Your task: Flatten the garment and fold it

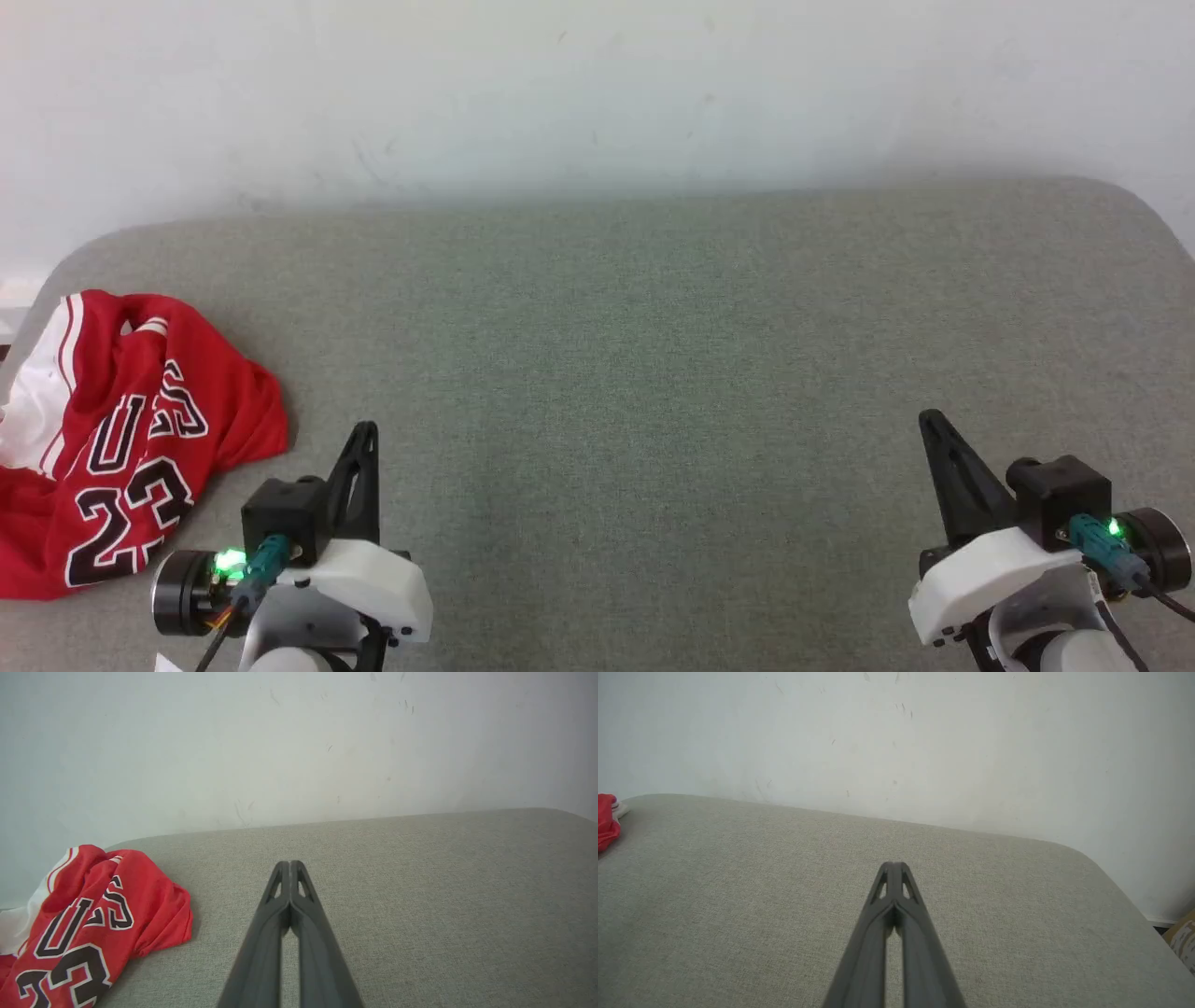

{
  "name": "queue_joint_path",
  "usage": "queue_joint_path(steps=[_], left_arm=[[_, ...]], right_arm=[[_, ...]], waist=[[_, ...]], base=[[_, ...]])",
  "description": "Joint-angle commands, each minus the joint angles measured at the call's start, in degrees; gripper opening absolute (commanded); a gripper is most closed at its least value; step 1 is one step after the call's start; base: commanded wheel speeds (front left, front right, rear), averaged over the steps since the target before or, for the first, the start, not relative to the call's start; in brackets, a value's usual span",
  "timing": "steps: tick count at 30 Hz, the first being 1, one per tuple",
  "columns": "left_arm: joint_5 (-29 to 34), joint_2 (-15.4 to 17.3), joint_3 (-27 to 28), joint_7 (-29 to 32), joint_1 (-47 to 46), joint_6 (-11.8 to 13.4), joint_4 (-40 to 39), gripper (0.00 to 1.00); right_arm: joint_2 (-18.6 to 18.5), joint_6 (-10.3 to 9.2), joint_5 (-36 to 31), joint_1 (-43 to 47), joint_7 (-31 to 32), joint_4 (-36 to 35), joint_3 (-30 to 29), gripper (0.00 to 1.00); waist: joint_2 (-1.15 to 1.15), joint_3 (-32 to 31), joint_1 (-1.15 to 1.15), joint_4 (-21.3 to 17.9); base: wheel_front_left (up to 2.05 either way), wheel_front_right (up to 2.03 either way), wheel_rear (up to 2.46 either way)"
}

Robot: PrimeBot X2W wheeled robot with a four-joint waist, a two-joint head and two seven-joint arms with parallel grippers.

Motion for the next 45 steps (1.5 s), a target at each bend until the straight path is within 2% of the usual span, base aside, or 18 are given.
queue_joint_path(steps=[1,18,19,34,45], left_arm=[[0.4,-0.1,0.2,0.0,0.3,0.4,-0.3,0.00],[0.4,-0.1,0.2,0.0,0.3,0.4,-0.3,0.00],[0.0,0.0,0.0,0.0,0.0,0.0,0.0,1.00],[-0.8,0.0,-1.2,-1.2,-0.7,0.8,1.3,1.00],[-1.6,0.1,-2.1,-2.5,-1.3,1.8,2.4,1.00]], right_arm=[[0.2,-0.12,-0.3,-0.7,0.0,-0.3,0.0,0.00],[0.2,-0.12,-0.3,-0.7,0.0,-0.3,0.0,0.00],[0.0,0.00,0.0,0.0,0.0,0.0,0.0,1.00],[0.0,-0.01,0.5,-0.1,-1.0,0.5,-0.3,1.00],[0.0,-0.02,0.8,-0.3,-2.1,1.1,-0.6,1.00]], waist=[[0.00,0.0,0.00,0.0],[0.00,0.0,0.00,0.0],[0.00,0.0,0.00,0.0],[0.00,0.0,0.00,0.4],[0.00,-0.2,0.00,3.1]], base=[[0.00,0.00,0.00],[0.00,0.00,0.00],[0.00,0.00,0.00],[0.00,0.00,0.00],[0.00,0.00,0.00]])
